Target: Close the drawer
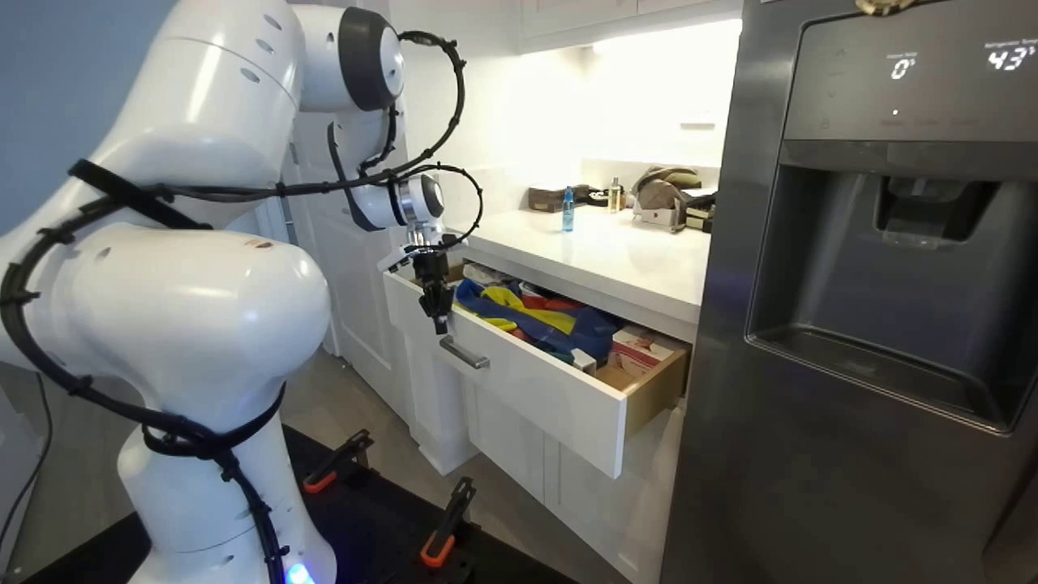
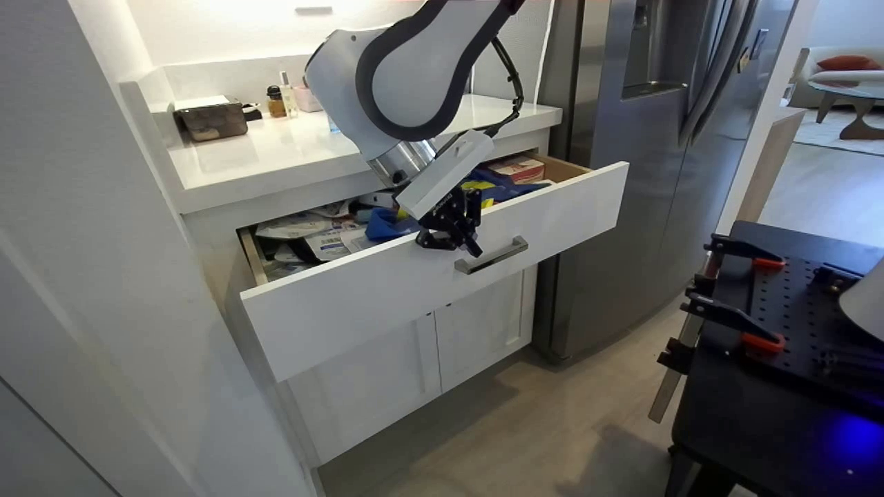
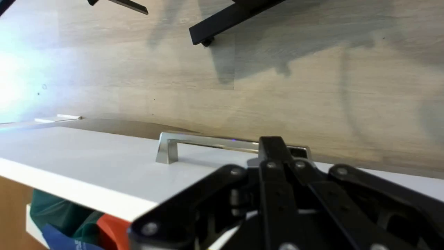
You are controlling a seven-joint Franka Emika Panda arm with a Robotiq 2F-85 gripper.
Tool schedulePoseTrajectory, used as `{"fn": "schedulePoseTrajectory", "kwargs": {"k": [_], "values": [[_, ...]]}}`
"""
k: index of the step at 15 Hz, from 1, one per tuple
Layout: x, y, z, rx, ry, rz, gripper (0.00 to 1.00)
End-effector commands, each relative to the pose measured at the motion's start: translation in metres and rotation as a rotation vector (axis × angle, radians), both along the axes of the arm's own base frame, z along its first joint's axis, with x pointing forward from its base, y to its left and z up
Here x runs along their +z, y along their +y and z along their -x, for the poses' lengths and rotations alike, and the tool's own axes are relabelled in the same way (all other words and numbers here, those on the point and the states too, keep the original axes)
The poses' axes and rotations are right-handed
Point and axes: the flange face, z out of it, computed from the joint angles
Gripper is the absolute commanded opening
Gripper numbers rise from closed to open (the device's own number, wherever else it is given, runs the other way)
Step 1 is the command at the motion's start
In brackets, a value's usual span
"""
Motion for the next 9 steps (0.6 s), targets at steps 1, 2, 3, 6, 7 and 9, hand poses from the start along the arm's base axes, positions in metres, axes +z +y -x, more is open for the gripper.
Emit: {"fn": "schedulePoseTrajectory", "kwargs": {"k": [1,2,3,6,7,9], "values": [[0.004,-0.022,-0.018,-0.016,-0.017,0.004,0.00],[0.006,-0.028,-0.022,-0.011,-0.027,0.003,0.00],[0.008,-0.033,-0.026,0.006,-0.038,0.006,0.00],[0.014,-0.041,-0.040,0.146,-0.102,-0.032,0.00],[0.015,-0.042,-0.044,0.186,-0.120,-0.039,0.00],[0.018,-0.043,-0.050,0.260,-0.142,-0.039,0.00]]}}
